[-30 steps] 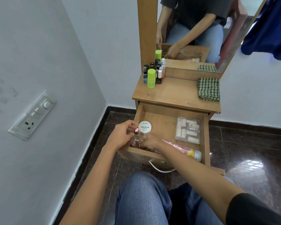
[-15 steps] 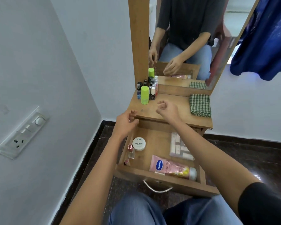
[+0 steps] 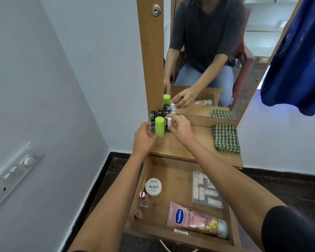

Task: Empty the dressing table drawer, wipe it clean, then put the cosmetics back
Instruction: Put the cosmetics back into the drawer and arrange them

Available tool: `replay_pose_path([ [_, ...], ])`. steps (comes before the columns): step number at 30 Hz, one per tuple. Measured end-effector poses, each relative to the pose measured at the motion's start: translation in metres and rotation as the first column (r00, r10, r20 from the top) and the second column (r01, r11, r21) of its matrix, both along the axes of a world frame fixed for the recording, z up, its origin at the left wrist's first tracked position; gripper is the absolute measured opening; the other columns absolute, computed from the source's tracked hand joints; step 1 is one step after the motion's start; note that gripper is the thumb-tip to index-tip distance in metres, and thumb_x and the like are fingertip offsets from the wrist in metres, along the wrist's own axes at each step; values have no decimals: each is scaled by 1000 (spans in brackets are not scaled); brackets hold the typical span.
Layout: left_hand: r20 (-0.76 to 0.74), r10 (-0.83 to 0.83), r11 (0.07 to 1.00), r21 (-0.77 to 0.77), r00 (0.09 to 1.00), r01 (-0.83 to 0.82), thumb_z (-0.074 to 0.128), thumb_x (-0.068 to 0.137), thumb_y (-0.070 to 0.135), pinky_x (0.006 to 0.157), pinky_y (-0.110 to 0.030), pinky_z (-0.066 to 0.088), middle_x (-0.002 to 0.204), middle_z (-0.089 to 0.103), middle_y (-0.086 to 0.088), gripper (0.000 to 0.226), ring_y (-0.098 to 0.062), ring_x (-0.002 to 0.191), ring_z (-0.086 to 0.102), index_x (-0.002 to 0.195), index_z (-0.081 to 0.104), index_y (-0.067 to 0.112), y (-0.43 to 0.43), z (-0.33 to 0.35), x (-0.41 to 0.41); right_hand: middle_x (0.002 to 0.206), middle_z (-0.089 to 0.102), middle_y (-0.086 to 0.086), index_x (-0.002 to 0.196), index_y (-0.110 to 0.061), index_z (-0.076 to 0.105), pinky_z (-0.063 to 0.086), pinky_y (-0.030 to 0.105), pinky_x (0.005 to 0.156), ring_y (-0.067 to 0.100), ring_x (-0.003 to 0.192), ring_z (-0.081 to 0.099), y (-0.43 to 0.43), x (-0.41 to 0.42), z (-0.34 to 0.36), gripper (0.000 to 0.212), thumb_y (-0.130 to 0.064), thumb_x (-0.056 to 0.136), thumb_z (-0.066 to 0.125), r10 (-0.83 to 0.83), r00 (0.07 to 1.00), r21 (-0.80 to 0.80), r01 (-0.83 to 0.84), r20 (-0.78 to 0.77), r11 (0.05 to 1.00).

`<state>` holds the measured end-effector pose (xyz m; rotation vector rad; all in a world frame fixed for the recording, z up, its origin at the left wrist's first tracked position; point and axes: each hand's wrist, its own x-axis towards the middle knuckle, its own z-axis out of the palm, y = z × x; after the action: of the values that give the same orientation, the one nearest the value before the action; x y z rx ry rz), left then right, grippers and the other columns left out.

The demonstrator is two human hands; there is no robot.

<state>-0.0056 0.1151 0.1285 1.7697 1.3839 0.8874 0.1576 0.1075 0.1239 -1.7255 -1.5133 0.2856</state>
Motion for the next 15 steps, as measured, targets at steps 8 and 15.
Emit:
replay_pose_path([
  [8,60,21,1000,14,998,-22,78,77,20,80,-20,44,118,63,-6,55,-14,97,59,124,52,9,12,-16,14,89,47,1,103,-13,61,45,25,72,16,75,51,4,-1,-14,29,2,78,59,-32,999,121,34,-14,992],
  [15,16,51,997,57,999,-51,79,76,23,82,-31,49,111,64,-7,49,-22,99,61,116,54,9,20,-22,28,82,63,2,88,-13,55,51,39,69,18,74,58,1,8,-20,6,-7,88,55,-18,995,168,35,-99,985],
])
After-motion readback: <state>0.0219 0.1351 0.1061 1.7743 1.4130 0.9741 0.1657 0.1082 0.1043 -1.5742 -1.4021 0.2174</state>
